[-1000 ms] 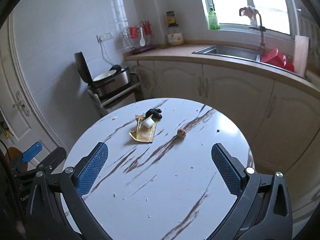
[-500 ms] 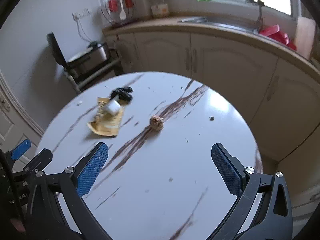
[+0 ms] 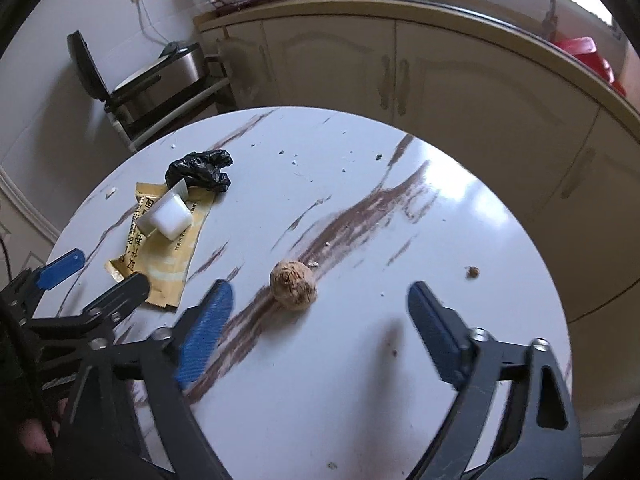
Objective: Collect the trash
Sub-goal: 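Grasp the gold wrapper with the left tool while the right tool grasps the brown lump, then lift the gold wrapper with the left tool, shaking off the white cube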
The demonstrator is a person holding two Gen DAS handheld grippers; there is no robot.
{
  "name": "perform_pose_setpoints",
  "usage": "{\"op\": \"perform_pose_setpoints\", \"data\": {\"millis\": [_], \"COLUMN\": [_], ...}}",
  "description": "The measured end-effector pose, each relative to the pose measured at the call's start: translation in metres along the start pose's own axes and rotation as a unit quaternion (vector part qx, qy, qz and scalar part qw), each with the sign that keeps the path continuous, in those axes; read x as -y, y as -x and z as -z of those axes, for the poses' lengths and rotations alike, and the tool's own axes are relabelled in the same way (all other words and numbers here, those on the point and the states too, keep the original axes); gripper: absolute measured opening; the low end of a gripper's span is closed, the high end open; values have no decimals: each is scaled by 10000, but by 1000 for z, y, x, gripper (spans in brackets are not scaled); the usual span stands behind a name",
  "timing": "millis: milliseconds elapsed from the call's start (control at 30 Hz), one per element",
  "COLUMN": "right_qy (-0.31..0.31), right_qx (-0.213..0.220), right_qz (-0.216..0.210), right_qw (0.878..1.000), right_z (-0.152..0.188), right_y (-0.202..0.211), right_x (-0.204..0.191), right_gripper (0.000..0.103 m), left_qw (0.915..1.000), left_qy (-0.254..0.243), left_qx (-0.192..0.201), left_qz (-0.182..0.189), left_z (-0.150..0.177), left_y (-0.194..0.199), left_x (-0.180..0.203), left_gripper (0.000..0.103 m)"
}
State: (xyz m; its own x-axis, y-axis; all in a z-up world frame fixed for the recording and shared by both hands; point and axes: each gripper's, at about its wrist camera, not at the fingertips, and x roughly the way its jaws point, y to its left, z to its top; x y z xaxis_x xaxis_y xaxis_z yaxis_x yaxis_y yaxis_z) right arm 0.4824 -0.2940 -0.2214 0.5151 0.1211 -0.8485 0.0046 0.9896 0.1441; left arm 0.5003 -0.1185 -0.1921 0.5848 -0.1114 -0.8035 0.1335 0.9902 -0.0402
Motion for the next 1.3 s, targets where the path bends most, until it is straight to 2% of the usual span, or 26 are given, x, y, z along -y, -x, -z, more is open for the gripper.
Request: {"op": "perform_pose_setpoints", "data": {"millis": [33, 67, 133, 167, 233, 300, 333, 400, 567, 700, 800, 900, 1000, 1133, 1300], "right_qy": [18, 57, 154, 191, 241, 342, 392, 439, 354, 231, 188, 158, 157, 166, 197], "right_qx": [-22, -45, -10, 4, 14, 33, 38, 47, 60, 105, 139, 166, 194, 204, 211], "right_qz": [-30, -37, -16, -36, -59, -52, -52, -40, -277, -413, -445, -477, -503, -560, -682], "right_qw": [10000, 10000, 9999, 9998, 9997, 9994, 9992, 9990, 9990, 9988, 9987, 9986, 9984, 9981, 9973], "right_z": [0, -1, -1, -2, -3, -3, -2, 0, 9, 14, 17, 19, 24, 31, 44], "right_y": [-3, -6, -6, -6, -6, -7, -7, -5, 2, 12, 22, 31, 39, 47, 59], "right_x": [0, -2, -5, -7, -11, -15, -18, -20, -18, -9, -4, -2, -2, -5, -10], "right_gripper": [73, 69, 64, 57, 47, 33, 30, 22, 22, 22, 22, 22, 22, 22, 22], "left_qw": [10000, 9997, 9995, 9995, 9990, 9982, 9978, 9969, 9961, 9963, 9979, 9982, 9971, 9962, 9965], "left_qy": [39, 123, 139, 177, 217, 230, 191, 76, 111, 161, 68, -230, -444, -555, -509], "left_qx": [-12, -31, 105, 116, 173, 165, 157, 144, 90, 169, 284, 514, 623, 659, 667], "left_qz": [68, 190, 246, 242, 359, 525, 612, 775, 875, 821, 580, 206, 0, -90, -21], "left_z": [-2, -6, -10, -12, -20, -22, -23, -28, -27, -19, -6, 3, 8, 21, 51], "left_y": [-5, -10, -18, -21, -24, -28, -31, -34, -35, -26, -11, 5, 14, 25, 48], "left_x": [-2, -5, -6, -8, -14, -16, -17, -16, -28, -39, -44, -45, -47, -46, -42], "left_gripper": [93, 92, 80, 75, 51, 39, 29, 17, 14, 13, 12, 12, 11, 11, 10]}}
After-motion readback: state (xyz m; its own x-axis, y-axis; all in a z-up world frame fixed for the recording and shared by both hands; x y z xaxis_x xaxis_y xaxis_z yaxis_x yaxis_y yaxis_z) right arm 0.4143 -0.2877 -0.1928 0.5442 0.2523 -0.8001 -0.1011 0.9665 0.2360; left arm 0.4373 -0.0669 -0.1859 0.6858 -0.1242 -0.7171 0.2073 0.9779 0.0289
